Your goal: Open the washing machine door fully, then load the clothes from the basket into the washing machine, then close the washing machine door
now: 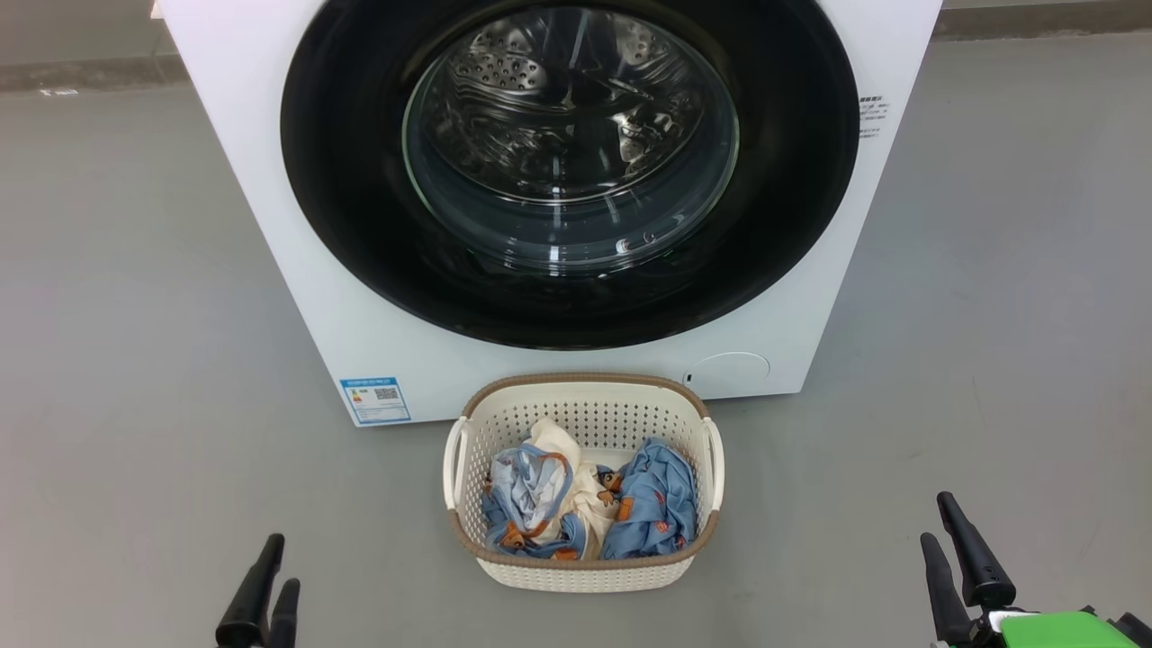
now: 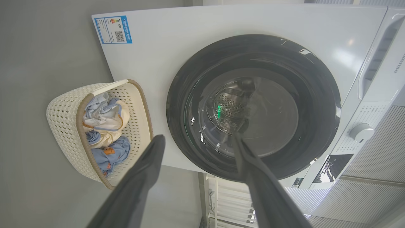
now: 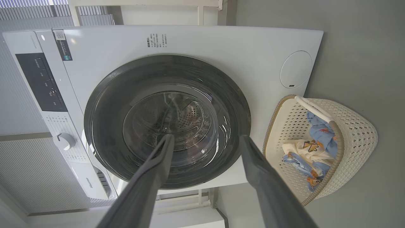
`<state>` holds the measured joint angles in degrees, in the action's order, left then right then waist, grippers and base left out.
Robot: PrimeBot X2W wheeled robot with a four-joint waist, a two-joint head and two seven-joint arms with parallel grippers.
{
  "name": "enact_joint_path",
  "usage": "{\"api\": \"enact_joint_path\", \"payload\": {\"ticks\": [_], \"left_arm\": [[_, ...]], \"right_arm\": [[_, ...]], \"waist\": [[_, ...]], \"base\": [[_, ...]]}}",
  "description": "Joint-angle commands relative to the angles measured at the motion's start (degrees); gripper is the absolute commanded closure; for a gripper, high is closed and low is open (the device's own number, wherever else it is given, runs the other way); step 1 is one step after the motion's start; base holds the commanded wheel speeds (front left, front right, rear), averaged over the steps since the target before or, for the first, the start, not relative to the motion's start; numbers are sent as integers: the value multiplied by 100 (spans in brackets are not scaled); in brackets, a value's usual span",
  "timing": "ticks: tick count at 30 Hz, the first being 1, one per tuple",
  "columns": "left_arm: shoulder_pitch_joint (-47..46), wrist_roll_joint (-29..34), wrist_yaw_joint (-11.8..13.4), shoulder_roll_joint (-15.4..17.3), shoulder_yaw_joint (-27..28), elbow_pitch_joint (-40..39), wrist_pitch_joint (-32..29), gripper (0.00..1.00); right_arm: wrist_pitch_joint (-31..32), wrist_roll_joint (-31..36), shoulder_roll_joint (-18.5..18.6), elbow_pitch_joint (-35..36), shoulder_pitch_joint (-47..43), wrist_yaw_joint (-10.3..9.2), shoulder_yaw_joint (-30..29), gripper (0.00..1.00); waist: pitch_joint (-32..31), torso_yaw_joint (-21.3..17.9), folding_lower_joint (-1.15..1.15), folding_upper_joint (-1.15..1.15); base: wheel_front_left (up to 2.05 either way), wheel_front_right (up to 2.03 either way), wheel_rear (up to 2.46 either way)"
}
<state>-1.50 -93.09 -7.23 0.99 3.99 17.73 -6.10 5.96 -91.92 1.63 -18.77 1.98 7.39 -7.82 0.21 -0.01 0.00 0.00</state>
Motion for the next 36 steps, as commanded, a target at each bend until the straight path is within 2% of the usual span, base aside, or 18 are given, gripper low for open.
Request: {"api": "enact_joint_path", "payload": {"ticks": [1, 6, 11, 36], "left_arm": [[-105, 39, -5, 59, 0, -135, 48, 0], [-96, 135, -6, 91, -45, -170, 120, 0], [-84, 368, -7, 116, -62, -226, 222, 0], [-35, 2105, -11, 253, -239, -502, 644, 0]], "right_arm": [[-36, 14, 27, 131, 87, 1, 24, 0], [-109, 92, 52, 150, 80, 2, 76, 0], [-222, 342, 102, 152, 89, 2, 152, 0], [-641, 1905, 320, 195, 149, 4, 439, 0]], "waist": [[5, 3, -2, 0], [-12, 10, -13, 0], [0, 13, 0, 0], [-7, 30, 0, 0]], "base": [[0, 0, 0], [0, 0, 0], [0, 0, 0], [0, 0, 0]]}}
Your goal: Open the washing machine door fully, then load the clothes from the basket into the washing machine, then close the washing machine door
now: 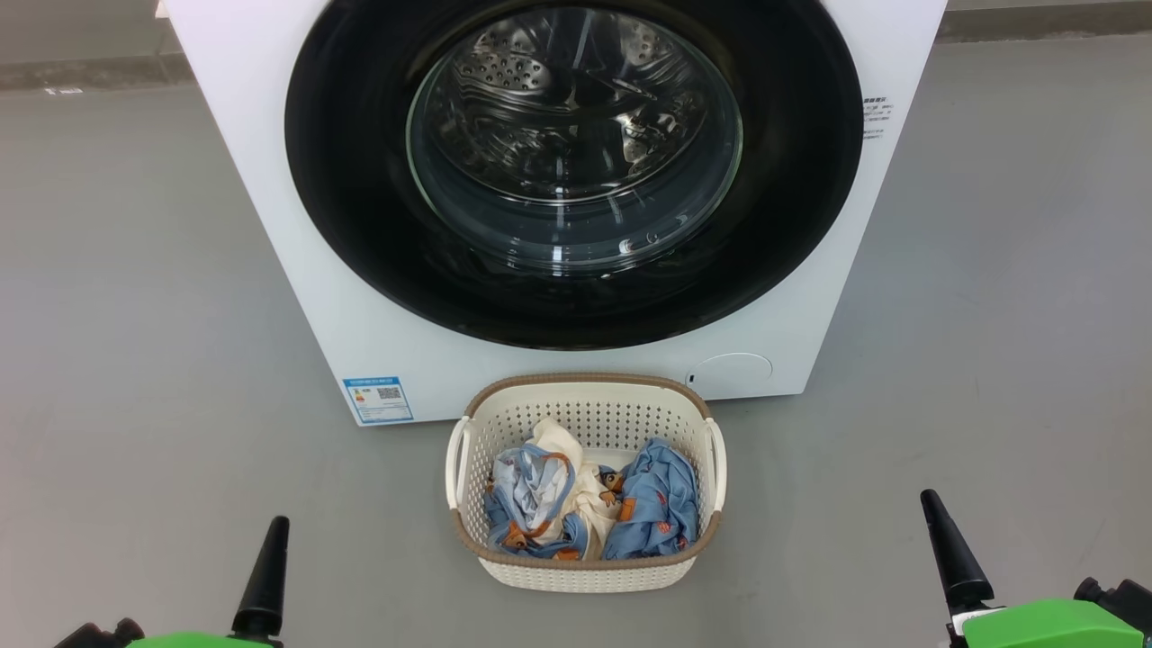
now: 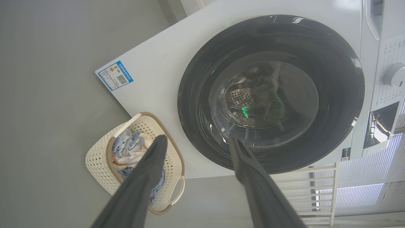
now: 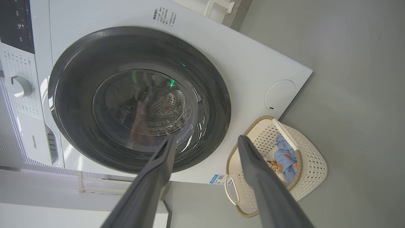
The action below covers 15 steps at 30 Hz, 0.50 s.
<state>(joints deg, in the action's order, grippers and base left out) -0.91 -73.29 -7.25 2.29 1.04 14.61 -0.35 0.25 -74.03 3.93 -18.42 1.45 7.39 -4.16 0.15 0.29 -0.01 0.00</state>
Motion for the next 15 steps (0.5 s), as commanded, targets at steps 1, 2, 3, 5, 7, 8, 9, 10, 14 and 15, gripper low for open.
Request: {"api": "enact_joint_path", "payload": {"ticks": [1, 2, 3, 5, 7, 8, 9, 10, 14, 15], "left_arm": [[-90, 193, -10, 125, 52, -202, 85, 0], [-86, 256, -10, 127, 45, -215, 102, 0], [-83, 329, -10, 138, 34, -226, 119, 0], [-77, 475, -11, 147, 24, -251, 153, 0], [-68, 631, -11, 158, 15, -267, 187, 0], [-64, 718, -11, 163, 14, -269, 204, 0], [-61, 800, -11, 164, 17, -268, 221, 0], [-58, 887, -11, 167, 18, -265, 238, 0], [-57, 1145, -12, 172, 15, -271, 288, 0], [-56, 1220, -12, 172, 14, -275, 305, 0]], "right_arm": [[-86, 181, 100, 162, 203, 4, 85, 0], [-103, 247, 111, 164, 205, 4, 99, 0], [-120, 318, 126, 164, 207, 4, 116, 0], [-153, 457, 151, 166, 211, 4, 148, 0], [-187, 600, 171, 167, 214, 4, 174, 0], [-204, 676, 184, 166, 215, 4, 191, 0], [-220, 752, 197, 164, 216, 4, 207, 0], [-237, 828, 208, 162, 218, 5, 221, 0], [-287, 1059, 243, 147, 225, 5, 268, 0], [-304, 1134, 254, 141, 227, 5, 281, 0]], "waist": [[0, 0, 1, 0], [0, 0, 1, 0], [1, 0, 1, 0], [2, 0, 1, 0], [2, 1, 1, 0], [3, 1, 1, 0], [3, 2, 1, 0], [4, 2, 1, 0], [7, 4, 1, 0], [7, 5, 1, 0]], "base": [[0, 0, 0], [0, 0, 0], [0, 0, 0], [0, 0, 0], [0, 0, 0], [0, 0, 0], [0, 0, 0], [0, 0, 0], [0, 0, 0], [0, 0, 0]]}}
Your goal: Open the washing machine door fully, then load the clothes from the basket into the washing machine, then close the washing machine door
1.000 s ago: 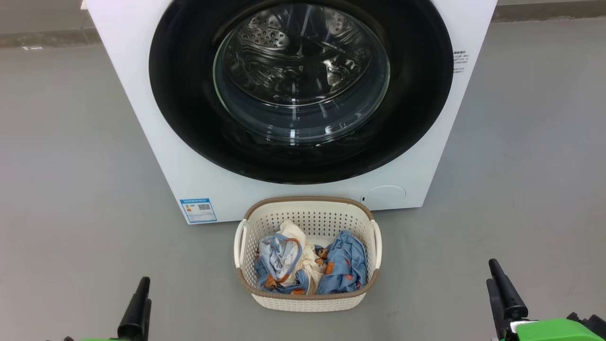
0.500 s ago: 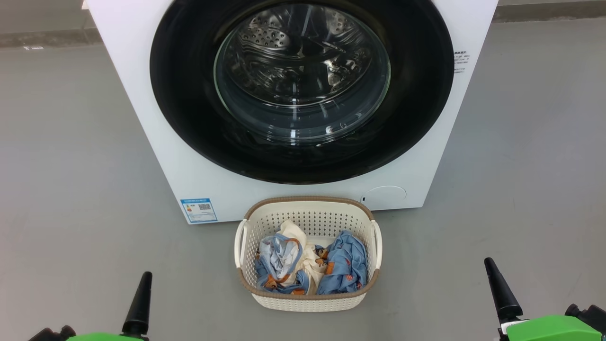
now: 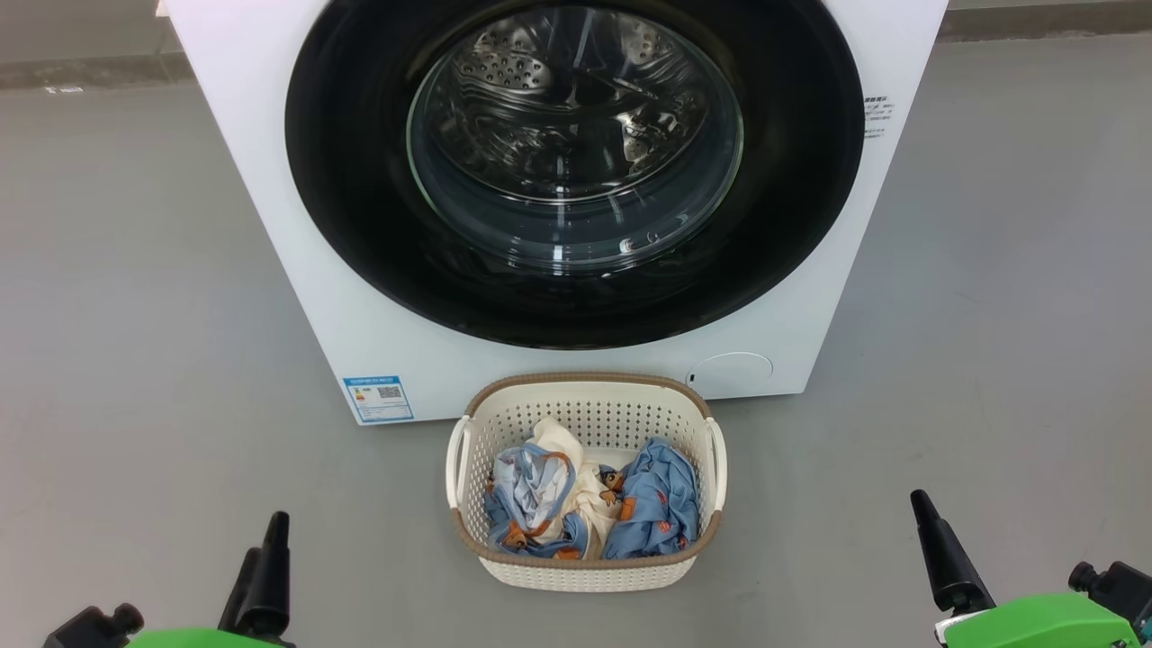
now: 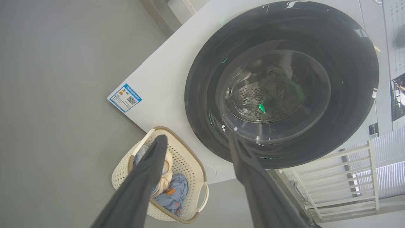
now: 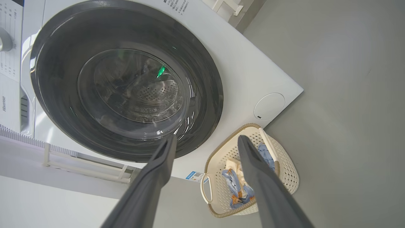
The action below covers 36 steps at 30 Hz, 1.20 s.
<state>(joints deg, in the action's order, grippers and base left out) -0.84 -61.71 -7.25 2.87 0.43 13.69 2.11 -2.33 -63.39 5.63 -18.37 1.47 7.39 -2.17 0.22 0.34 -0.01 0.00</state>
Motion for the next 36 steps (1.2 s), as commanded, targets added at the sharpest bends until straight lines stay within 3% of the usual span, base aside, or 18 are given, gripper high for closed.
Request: {"api": "enact_joint_path", "payload": {"ticks": [1, 36], "left_arm": [[-62, 152, -12, 121, 72, -188, 76, 0], [-5, 2853, -18, 194, 26, -364, 667, 0]], "right_arm": [[-63, 140, 91, 132, 227, 5, 93, 0], [-649, 2268, 356, -137, 292, 7, 436, 0]], "waist": [[1, 0, 0, 0], [-2, 9, 0, 0]], "base": [[0, 0, 0], [0, 0, 0]]}}
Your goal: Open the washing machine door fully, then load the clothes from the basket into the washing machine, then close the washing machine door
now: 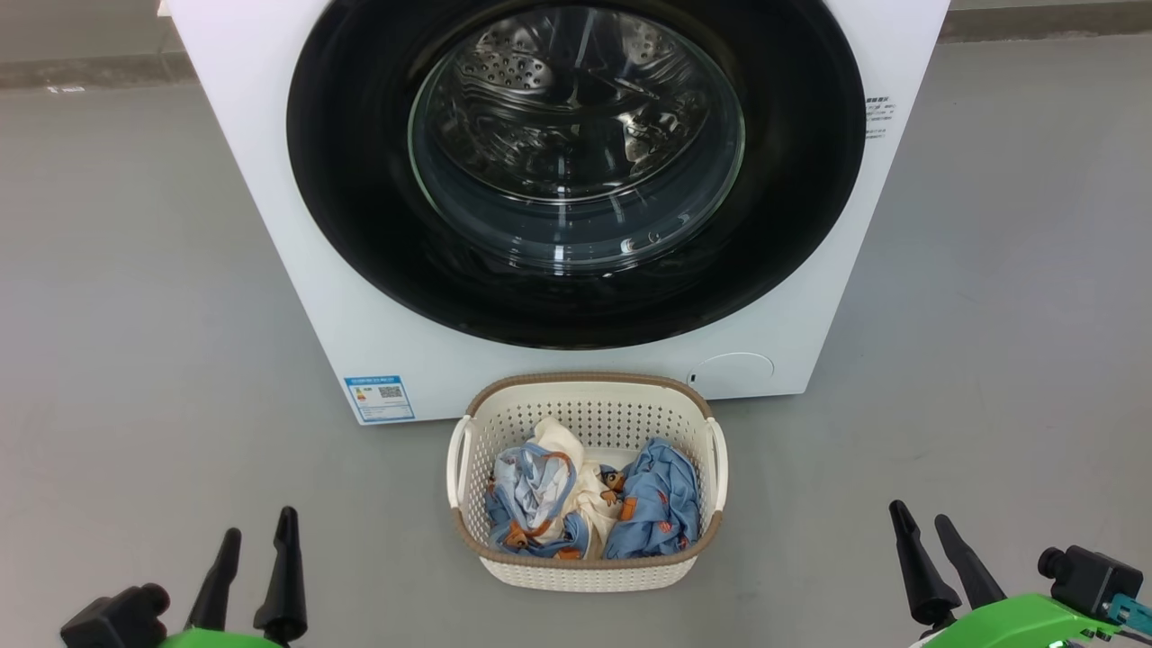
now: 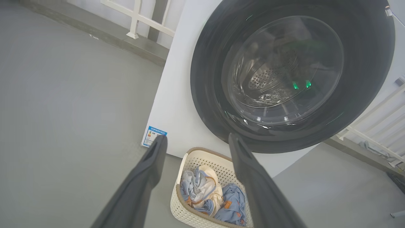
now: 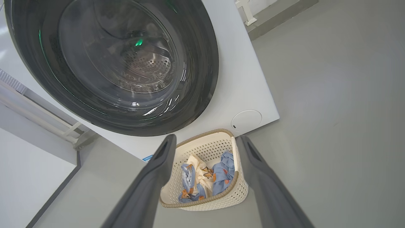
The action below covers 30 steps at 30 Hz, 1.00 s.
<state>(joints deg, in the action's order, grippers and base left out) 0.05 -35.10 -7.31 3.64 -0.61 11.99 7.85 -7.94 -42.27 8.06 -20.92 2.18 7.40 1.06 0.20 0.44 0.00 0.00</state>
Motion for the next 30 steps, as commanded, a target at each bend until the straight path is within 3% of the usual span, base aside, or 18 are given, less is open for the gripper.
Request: {"api": "enact_joint_path", "payload": {"ticks": [1, 30], "left_arm": [[-90, 263, -12, 118, 133, -199, 110, 0], [-13, 1951, -17, 249, 181, -104, 599, 0]], "right_arm": [[-106, 214, 121, 117, 221, 6, 121, 0], [-591, 1809, 323, 171, 35, 8, 23, 0]], "waist": [[0, -2, 0, 0], [26, -94, 0, 0]], "base": [[0, 0, 0], [0, 0, 0]]}}
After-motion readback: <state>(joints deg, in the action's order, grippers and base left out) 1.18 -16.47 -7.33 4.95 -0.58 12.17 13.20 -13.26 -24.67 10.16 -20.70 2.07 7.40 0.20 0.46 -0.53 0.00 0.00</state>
